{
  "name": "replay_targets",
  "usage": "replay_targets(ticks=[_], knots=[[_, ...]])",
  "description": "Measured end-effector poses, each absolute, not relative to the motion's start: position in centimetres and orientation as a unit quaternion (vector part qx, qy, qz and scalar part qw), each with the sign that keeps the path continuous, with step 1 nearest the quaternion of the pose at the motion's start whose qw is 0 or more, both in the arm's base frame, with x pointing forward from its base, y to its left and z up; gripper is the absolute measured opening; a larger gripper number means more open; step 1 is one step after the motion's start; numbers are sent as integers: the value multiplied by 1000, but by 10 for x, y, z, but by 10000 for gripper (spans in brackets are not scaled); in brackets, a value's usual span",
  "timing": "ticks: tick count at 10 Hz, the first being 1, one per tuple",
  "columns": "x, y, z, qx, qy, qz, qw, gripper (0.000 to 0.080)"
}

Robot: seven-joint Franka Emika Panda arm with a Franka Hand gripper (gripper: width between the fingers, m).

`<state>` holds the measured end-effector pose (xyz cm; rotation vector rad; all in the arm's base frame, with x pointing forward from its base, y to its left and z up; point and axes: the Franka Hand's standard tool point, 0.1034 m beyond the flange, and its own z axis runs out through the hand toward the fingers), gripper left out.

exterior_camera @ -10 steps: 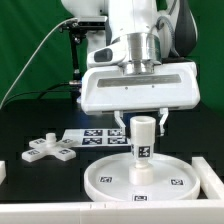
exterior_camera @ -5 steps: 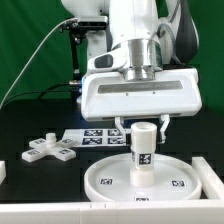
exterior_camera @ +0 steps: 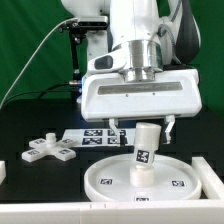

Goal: Assemble round table

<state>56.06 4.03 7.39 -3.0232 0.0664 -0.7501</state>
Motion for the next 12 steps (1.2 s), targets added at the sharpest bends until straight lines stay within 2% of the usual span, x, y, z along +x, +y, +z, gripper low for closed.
replay_targets(ticks=[1, 4, 8, 12], knots=[[563, 39, 80, -973, 24, -228, 17, 638], [574, 43, 90, -990, 27, -129, 42, 646], [554, 47, 78, -998, 24, -1, 63, 649], [554, 40, 75, -998, 2, -21, 57, 649]])
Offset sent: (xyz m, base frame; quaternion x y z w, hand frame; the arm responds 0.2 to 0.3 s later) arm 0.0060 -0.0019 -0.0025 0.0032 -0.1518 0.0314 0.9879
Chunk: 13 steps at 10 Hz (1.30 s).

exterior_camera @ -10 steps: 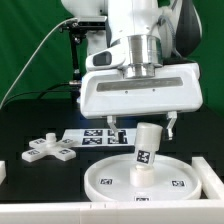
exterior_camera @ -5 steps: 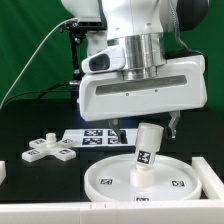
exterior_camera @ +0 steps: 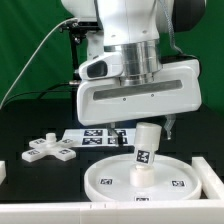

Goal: Assemble round table

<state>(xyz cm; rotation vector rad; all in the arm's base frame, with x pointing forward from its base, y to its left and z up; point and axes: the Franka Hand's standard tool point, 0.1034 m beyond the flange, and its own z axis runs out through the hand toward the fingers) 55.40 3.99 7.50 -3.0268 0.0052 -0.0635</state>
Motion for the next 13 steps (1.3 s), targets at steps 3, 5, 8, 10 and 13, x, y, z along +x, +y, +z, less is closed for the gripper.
replay_targets(ticks=[3, 5, 8, 10, 13], knots=[[554, 37, 74, -998, 7, -20, 56, 411], [554, 37, 74, -997, 44, -18, 57, 411], [557, 39, 73, -979, 196, -10, 61, 411], [558, 40, 73, -950, 306, -3, 65, 411], [558, 42, 71, -844, 527, 17, 95, 411]])
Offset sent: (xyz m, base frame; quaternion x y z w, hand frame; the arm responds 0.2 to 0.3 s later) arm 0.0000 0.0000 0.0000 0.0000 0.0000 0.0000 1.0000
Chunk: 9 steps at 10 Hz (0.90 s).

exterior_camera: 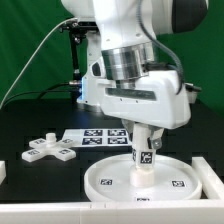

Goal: Assemble round table

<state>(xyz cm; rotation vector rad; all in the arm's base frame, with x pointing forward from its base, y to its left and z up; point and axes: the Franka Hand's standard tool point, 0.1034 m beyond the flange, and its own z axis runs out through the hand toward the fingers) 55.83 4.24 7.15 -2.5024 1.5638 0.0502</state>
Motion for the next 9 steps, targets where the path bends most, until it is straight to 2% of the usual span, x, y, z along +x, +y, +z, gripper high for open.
replay_targets(ticks=[3, 4, 5, 6, 9], knots=[[558, 42, 72, -860, 501, 14, 97, 411], [560, 41, 75, -888, 450, 6, 98, 578], [564, 38, 81, -918, 384, -5, 101, 627], [565, 42, 86, -949, 300, -4, 92, 627], [564, 41, 84, -976, 197, -13, 88, 649]])
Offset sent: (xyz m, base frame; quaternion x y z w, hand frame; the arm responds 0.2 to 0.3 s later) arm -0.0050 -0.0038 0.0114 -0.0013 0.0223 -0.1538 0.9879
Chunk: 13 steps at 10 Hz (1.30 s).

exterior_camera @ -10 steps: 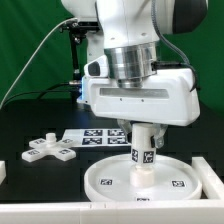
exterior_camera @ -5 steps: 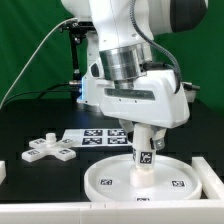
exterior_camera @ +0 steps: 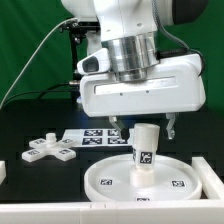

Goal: Assemble round table

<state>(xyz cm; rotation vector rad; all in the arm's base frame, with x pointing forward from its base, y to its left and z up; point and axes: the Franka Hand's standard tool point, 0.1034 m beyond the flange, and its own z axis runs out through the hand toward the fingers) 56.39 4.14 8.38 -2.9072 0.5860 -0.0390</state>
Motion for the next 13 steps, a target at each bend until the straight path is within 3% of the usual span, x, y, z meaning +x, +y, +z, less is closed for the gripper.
replay_targets(ticks=[6, 7, 9, 13], knots=[[559, 41, 78, -991, -122, -24, 52, 649], [559, 41, 78, -992, -113, -23, 52, 649], [559, 39, 78, -994, -98, -24, 52, 413], [560, 34, 77, -996, 66, -17, 57, 411]])
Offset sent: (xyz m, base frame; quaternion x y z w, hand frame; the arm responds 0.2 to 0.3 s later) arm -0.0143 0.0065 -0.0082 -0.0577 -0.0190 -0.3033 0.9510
